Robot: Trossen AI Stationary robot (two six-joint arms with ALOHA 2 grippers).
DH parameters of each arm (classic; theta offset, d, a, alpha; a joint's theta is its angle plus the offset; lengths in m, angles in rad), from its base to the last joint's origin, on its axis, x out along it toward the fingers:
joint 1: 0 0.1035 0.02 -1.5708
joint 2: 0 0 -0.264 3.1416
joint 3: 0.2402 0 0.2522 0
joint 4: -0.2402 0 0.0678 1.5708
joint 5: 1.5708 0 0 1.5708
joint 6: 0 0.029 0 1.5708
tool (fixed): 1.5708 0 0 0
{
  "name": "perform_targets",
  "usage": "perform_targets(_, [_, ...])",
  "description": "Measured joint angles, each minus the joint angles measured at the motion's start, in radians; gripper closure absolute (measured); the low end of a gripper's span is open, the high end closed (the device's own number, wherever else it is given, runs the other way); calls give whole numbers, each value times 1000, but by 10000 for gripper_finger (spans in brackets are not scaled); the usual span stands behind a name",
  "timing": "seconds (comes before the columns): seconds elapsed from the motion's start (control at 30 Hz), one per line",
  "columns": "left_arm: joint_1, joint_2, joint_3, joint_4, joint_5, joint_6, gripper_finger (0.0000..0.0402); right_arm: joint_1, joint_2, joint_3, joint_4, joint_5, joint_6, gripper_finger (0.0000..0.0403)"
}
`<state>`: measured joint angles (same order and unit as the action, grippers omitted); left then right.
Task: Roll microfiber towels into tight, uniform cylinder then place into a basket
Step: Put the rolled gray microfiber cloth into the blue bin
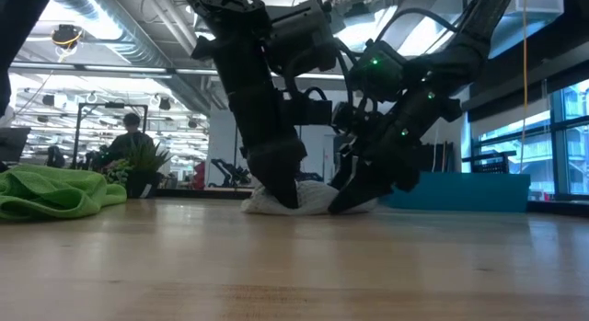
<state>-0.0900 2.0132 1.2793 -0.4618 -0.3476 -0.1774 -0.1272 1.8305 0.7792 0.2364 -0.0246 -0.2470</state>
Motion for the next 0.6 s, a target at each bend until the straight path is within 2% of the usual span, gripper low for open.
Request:
perform_targets(0.13, [0, -3, 3, -24, 90, 0, 276, 1, -1, 1, -17, -5, 1, 188])
perform_targets(0.3, [-4, -3, 4, -58, 115, 1, 276, 1, -2, 3, -39, -17, 8, 271])
perform_targets(0.4, [-5, -3, 4, -84, 137, 1, 276, 1, -2, 3, -46, -81, 13, 314])
perform_targets(0.5, [-6, -7, 4, -94, 171, 1, 276, 1, -2, 3, -50, -136, 32, 350])
perform_targets(0.6, [-7, -29, 0, -100, 191, 0, 276, 1, -2, 3, -51, -152, 33, 352])
